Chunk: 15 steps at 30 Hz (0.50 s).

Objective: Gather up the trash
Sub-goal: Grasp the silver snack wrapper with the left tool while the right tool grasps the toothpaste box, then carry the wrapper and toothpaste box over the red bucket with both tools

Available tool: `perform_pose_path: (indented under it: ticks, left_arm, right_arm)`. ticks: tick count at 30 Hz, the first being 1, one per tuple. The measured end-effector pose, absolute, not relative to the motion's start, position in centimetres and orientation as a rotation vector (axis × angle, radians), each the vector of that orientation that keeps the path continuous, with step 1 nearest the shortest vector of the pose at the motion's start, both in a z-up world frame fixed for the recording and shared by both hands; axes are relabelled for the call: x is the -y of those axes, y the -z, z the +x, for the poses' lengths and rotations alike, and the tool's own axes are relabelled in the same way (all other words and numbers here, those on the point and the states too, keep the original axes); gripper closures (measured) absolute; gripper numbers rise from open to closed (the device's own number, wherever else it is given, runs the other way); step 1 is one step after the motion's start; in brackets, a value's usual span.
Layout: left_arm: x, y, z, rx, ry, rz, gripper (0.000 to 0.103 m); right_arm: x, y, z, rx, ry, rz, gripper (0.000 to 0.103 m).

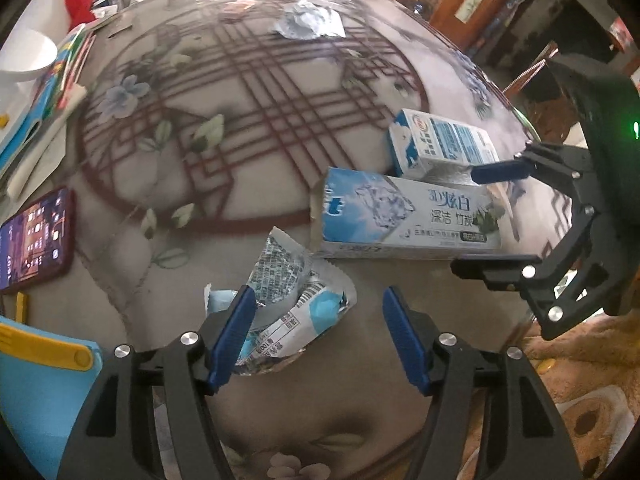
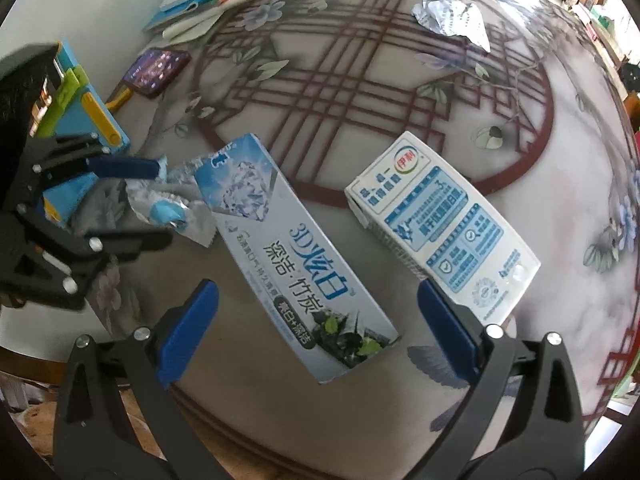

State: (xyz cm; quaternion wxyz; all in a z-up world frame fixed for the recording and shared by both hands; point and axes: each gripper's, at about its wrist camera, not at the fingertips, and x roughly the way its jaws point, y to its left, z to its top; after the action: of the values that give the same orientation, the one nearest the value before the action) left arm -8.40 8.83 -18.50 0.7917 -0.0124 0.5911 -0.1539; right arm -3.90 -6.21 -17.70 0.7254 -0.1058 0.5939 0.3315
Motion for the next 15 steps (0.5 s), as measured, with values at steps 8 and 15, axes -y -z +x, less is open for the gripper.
perform_pose_path:
  ticks: [8,15]
  left_arm:
    - [-8.1,19.2,-8.4,-1.282,0.327,-0.024,0.083]
    - [-10.3,17.2,-7.5,-1.185,0.211,-0.081,0.088]
  right_arm:
    - [4.6,18.3,-4.5,-1.311,-0.772,-0.284,0.02]
    - [5.0,17.8,-4.1,-1.304,-0.777,-0.23,0.051]
